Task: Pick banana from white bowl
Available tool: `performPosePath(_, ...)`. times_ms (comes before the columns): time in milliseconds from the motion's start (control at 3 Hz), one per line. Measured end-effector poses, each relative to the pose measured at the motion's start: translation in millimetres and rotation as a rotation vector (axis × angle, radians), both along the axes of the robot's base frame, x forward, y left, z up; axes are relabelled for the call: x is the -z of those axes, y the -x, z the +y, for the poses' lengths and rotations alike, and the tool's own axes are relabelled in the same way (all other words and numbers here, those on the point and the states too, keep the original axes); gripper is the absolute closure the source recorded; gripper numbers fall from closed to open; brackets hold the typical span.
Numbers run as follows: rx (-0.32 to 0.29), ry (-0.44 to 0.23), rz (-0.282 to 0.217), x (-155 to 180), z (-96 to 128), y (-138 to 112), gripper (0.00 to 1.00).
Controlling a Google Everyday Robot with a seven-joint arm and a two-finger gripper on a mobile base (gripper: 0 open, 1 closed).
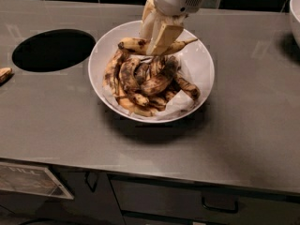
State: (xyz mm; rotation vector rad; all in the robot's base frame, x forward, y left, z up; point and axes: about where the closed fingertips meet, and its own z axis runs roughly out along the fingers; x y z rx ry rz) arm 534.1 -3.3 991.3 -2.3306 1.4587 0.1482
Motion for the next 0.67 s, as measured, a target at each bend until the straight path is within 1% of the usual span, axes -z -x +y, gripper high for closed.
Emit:
performPosePath(333, 0.016, -0.002, -0.059, -26.7, -1.1, 14.9, 1.0)
performPosePath(667, 0.017, -0.007, -0.066, -27.9, -0.5, 13.9, 1.0)
